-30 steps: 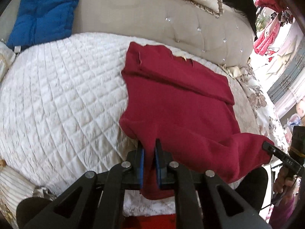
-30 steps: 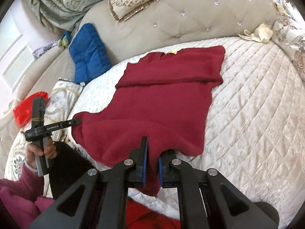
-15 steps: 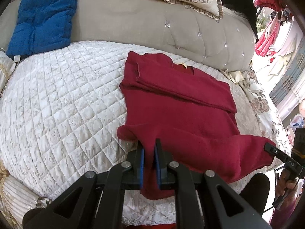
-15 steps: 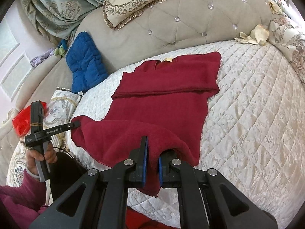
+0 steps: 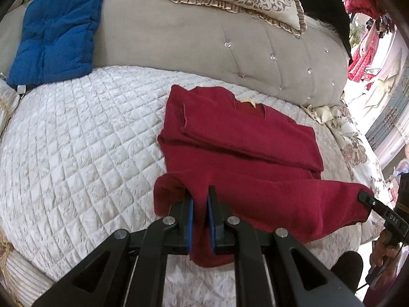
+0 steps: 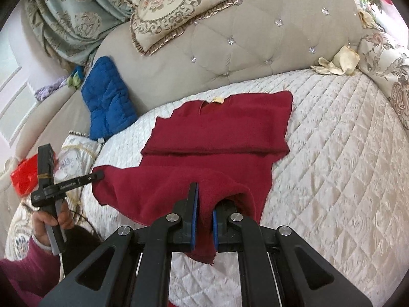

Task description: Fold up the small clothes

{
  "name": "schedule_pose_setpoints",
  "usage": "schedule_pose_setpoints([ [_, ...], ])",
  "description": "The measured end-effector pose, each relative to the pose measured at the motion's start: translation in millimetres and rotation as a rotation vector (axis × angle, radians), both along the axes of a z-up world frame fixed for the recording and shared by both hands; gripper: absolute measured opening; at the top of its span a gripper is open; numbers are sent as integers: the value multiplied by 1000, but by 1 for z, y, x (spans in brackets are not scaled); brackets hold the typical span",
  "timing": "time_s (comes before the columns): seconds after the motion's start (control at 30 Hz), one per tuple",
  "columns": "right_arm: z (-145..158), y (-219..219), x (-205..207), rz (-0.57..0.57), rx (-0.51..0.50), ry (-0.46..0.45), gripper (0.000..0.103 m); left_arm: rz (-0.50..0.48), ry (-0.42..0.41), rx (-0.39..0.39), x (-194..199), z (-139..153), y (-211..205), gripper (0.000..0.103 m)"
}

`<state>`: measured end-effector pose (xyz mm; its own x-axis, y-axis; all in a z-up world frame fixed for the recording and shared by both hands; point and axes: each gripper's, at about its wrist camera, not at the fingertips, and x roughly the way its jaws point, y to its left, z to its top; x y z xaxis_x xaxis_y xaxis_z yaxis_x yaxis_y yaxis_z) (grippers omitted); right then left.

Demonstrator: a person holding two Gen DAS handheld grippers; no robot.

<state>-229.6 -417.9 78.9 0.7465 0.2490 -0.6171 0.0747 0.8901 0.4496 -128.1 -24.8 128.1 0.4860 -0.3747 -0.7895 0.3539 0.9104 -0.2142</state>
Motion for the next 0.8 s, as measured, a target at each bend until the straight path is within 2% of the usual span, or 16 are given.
schedule_pose_setpoints([
  [0.37, 1, -35, 68, -60, -24, 0, 0, 21, -21, -16, 77, 4, -40, 10],
  [0.6, -20, -62, 136, -99, -6, 52, 0, 73, 32, -21, 140, -33, -57, 10],
  [0.8, -48, -64, 174, -104, -30, 117, 0, 78, 45, 36, 160, -60, -69, 10],
])
